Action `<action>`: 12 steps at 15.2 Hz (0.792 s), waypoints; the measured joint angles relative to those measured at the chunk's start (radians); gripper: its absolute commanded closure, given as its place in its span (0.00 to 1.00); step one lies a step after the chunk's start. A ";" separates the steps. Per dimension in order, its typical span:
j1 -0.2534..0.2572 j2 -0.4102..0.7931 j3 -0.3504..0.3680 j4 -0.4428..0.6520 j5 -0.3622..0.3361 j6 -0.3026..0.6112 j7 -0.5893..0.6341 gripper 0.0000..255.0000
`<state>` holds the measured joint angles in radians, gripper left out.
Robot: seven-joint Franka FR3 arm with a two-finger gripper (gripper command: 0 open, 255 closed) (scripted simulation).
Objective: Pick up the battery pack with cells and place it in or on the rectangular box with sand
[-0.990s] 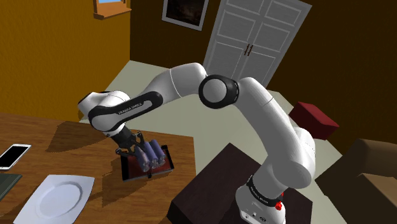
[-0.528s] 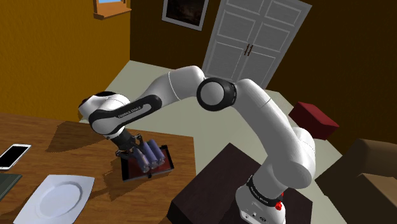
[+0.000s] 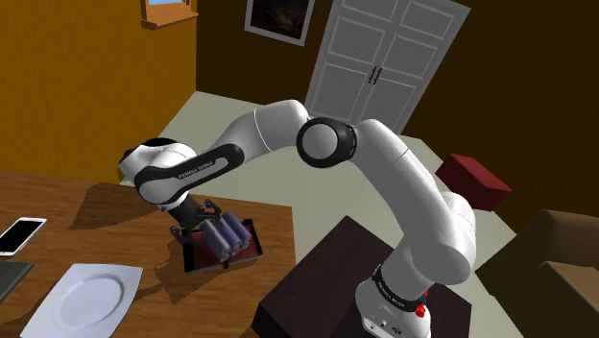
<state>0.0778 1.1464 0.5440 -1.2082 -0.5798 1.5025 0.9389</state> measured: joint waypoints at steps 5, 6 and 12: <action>0.062 0.040 -0.003 0.175 0.011 -0.110 -0.034 0.00; 0.071 0.044 -0.003 0.200 0.013 -0.127 -0.039 0.00; 0.078 0.050 -0.004 0.227 0.013 -0.145 -0.047 0.00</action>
